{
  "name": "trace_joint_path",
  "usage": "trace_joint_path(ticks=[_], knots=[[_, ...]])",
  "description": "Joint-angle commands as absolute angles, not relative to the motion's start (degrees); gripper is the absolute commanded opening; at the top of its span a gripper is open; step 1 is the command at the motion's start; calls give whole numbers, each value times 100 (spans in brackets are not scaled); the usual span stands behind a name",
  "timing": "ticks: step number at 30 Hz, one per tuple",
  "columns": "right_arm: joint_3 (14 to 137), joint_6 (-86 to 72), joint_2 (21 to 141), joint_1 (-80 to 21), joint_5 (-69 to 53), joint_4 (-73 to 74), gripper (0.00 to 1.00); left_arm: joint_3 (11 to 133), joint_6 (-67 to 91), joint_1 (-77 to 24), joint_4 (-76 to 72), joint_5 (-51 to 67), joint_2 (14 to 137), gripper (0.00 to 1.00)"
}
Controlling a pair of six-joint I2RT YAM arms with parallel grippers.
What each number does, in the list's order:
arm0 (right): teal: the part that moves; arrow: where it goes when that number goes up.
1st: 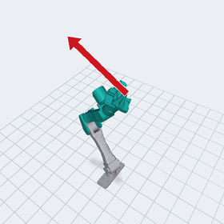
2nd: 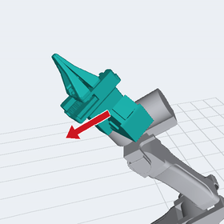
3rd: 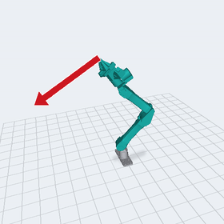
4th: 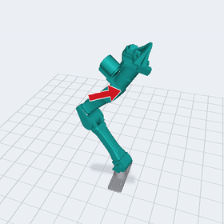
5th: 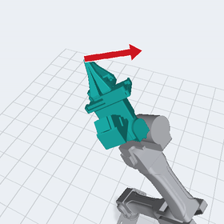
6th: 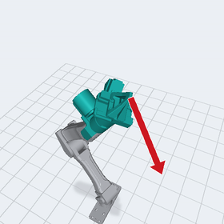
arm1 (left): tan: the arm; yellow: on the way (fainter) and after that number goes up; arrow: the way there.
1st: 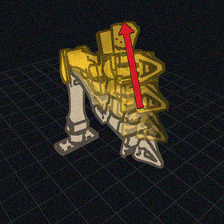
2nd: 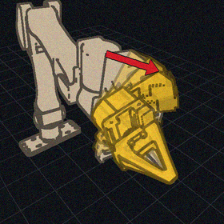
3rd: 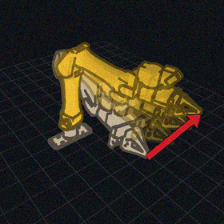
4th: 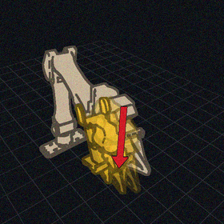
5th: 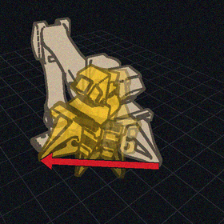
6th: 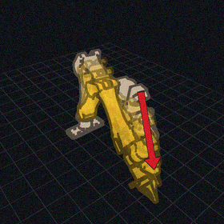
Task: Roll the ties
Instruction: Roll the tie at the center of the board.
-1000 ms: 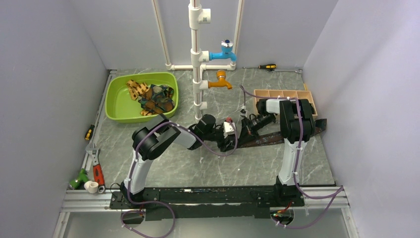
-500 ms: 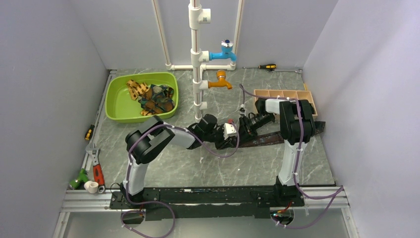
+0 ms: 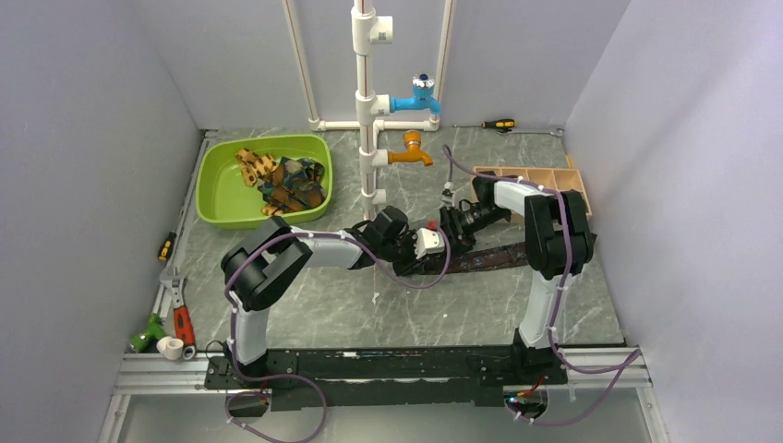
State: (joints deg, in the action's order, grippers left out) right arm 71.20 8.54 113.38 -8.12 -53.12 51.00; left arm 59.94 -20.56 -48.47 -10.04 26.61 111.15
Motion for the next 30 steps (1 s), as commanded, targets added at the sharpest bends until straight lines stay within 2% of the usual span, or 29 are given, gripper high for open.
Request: trace_joint_path(ticks=[1, 5, 6, 8, 15, 18, 21, 30], knots=[[7031, 449, 11410, -1058, -5510, 4585, 46, 5758, -2259, -4800, 929, 1990, 11622, 26], [7093, 386, 11653, -1161, -5233, 4408, 35, 5696, -2287, -4804, 926, 1967, 11610, 30], [7116, 392, 11719, -1160, -5175, 4382, 26, 5689, -2273, -4804, 911, 1963, 11610, 30], [7148, 450, 11808, -1150, -5022, 4407, 0, 5684, -2240, -4795, 917, 1977, 11608, 34], [6965, 972, 11889, -1004, -4214, 4698, 0, 5441, -1968, -4582, 170, 2217, 11383, 57], [6893, 1098, 11932, -956, -3761, 4630, 0, 5244, -1820, -4480, -587, 2624, 11144, 65], [6927, 1138, 12040, -911, -3447, 4572, 0, 4905, -1780, -4465, -1509, 3229, 10822, 78], [6761, 1355, 11870, -883, -3037, 4545, 0, 4945, -766, -4527, -3539, 3646, 11458, 81]])
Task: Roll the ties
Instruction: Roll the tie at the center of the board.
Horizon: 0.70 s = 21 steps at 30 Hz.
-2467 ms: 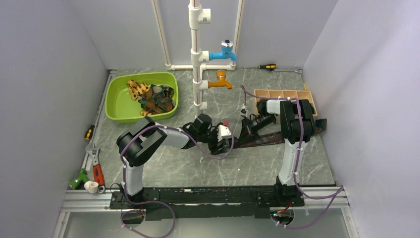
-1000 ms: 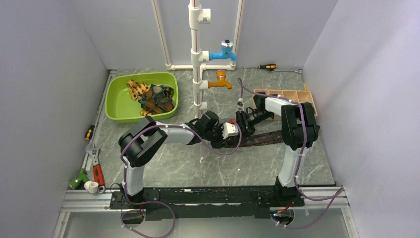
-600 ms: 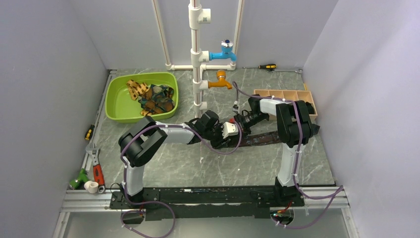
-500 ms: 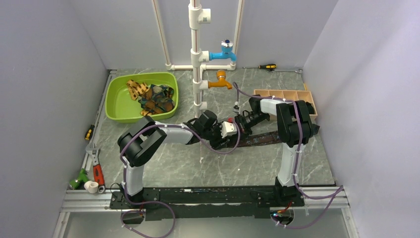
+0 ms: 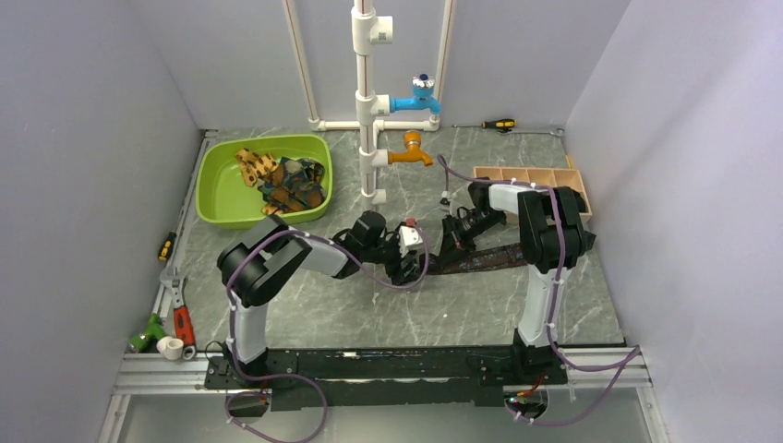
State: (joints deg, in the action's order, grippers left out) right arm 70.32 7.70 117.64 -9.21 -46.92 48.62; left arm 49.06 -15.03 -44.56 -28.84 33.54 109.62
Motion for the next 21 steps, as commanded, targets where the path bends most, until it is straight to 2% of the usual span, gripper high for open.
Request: trace_joint_path(ticks=[1, 4, 6, 8, 12, 14, 18, 21], knots=[[6712, 1365, 11827, -886, -3012, 4547, 0, 4998, -660, -4557, -3708, 3661, 11538, 83], [6712, 1369, 11843, -892, -3025, 4569, 0, 5174, -550, -4751, -4047, 3634, 11794, 83], [6795, 1338, 11900, -894, -3022, 4600, 0, 5353, -623, -4887, -4054, 3534, 12016, 79], [6881, 1328, 11926, -896, -3142, 4617, 0, 5545, -721, -4978, -3802, 3347, 12161, 70], [7013, 1219, 11807, -918, -3785, 4644, 0, 5748, -1114, -4991, -2695, 3012, 12195, 43], [7074, 1177, 11703, -910, -4134, 4690, 0, 5564, -1338, -4932, -2119, 2889, 12003, 36], [7247, 1151, 11415, -904, -4437, 4911, 22, 5245, -1712, -4698, -1024, 2514, 11602, 27], [7326, 1131, 11161, -895, -4705, 5140, 34, 5168, -2070, -4627, -421, 2263, 11358, 27]])
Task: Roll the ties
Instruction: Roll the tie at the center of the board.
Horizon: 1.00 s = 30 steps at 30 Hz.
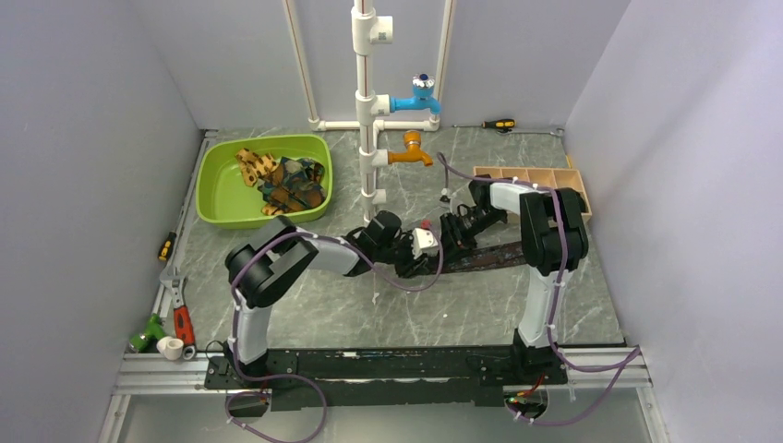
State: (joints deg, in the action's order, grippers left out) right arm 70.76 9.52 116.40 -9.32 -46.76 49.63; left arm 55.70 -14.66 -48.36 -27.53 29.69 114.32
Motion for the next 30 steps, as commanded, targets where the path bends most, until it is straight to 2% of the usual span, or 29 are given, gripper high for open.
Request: trace_joint_path(ticks=[1, 3, 9, 20, 26, 30], knots=[[7330, 1077, 11102, -896, -4855, 5136, 36, 5204, -2171, -4629, -233, 2235, 11325, 28], [7300, 876, 11042, -953, -5153, 5034, 43, 5345, -2303, -4640, 207, 2167, 11364, 31], [7092, 164, 11120, -1129, -5704, 4381, 50, 5801, -2394, -4651, 730, 1997, 11666, 37], [6126, -1061, 11024, -1274, -5984, 2417, 48, 5741, -2696, -4702, 842, 1993, 11672, 39], [5893, -1147, 11015, -1305, -5935, 2220, 42, 5927, -2675, -4714, 970, 1988, 11828, 40], [5924, -1355, 10915, -1330, -5979, 2134, 43, 5926, -2544, -4763, 1019, 1989, 11829, 40]])
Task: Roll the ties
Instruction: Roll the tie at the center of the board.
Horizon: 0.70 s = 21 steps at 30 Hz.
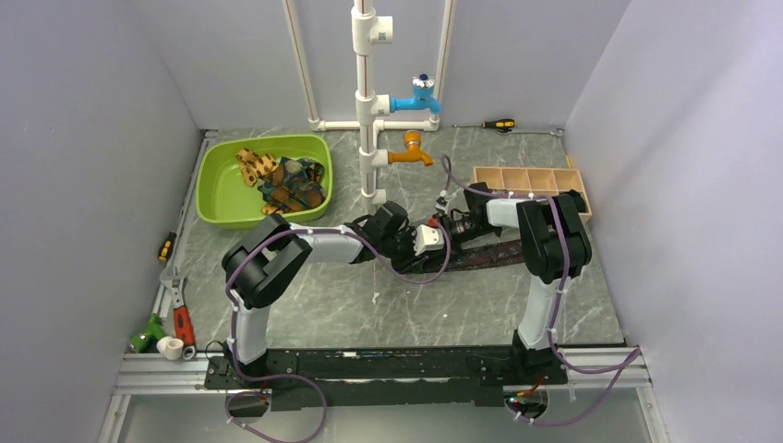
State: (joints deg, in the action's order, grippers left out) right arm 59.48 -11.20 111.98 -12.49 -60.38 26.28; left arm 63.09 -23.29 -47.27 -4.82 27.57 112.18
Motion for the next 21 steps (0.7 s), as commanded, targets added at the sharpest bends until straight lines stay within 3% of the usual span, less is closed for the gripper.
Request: trace_joint_path(ticks=[1, 6, 11, 16, 21], knots=[[5934, -1384, 10886, -1347, -5946, 2106, 43, 5887, -2523, -4769, 982, 2028, 11793, 40], [6026, -1577, 11072, -1377, -5813, 2092, 39, 5681, -2493, -4820, 899, 2074, 11734, 40], [6074, -1192, 11310, -1380, -5456, 2550, 0, 5600, -2431, -4820, 831, 2095, 11673, 43], [6292, -368, 11557, -1340, -4987, 3464, 0, 5675, -2196, -4739, 781, 2117, 11571, 55], [6378, 206, 11700, -1124, -4422, 3874, 0, 5317, -2027, -4532, -293, 2528, 10689, 74]])
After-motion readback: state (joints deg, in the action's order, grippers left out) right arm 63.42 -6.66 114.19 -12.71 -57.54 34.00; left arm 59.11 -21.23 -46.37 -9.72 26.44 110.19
